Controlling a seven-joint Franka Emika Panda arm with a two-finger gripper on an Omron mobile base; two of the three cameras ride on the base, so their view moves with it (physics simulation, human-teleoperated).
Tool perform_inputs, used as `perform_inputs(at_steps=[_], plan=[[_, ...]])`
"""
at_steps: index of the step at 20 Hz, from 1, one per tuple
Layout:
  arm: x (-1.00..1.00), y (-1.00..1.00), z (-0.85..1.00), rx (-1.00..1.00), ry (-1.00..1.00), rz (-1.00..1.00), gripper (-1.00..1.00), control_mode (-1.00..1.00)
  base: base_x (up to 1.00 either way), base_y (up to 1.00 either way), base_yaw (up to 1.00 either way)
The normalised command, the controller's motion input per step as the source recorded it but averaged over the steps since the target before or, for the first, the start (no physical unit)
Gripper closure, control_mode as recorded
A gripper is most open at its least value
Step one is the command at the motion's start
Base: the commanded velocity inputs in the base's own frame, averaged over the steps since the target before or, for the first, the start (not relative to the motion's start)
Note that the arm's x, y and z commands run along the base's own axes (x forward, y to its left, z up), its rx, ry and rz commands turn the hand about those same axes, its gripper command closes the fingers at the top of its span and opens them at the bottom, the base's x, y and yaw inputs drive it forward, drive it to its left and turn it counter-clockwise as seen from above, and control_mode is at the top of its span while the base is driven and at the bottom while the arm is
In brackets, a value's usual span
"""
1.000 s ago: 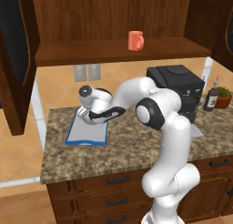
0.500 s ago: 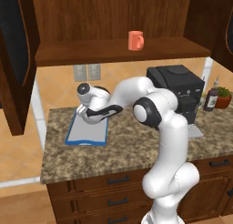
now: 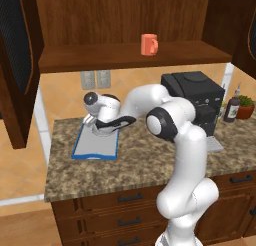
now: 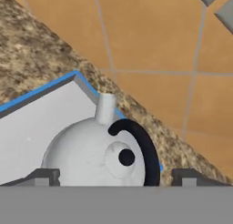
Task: Pick the kettle from the counter and place it on the tray. Then pick the mug from the cabinet and place it on the tray. Then close the cabinet doors.
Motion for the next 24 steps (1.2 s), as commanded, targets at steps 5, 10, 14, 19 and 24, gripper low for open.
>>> perform_inputs(at_steps=[5,10,14,19,24], plan=[[-0.28,0.01,0.25,0.00,-0.19,-0.01,-1.00,-1.00,0.00,0.00,0.00],[-0.58,0.05,0.42,0.00,-0.14,-0.13,-1.00,-1.00,0.00,0.00,0.00],[-0.65,-0.06,0.55,0.06,-0.02,-0.15,-1.00,-1.00,0.00,0.00,0.00],[-0.58,-0.17,0.64,0.10,0.00,-0.18,-1.00,-1.00,0.00,0.00,0.00],[-0.62,-0.37,0.54,0.09,0.00,-0.14,-1.00,-1.00,0.00,0.00,0.00]])
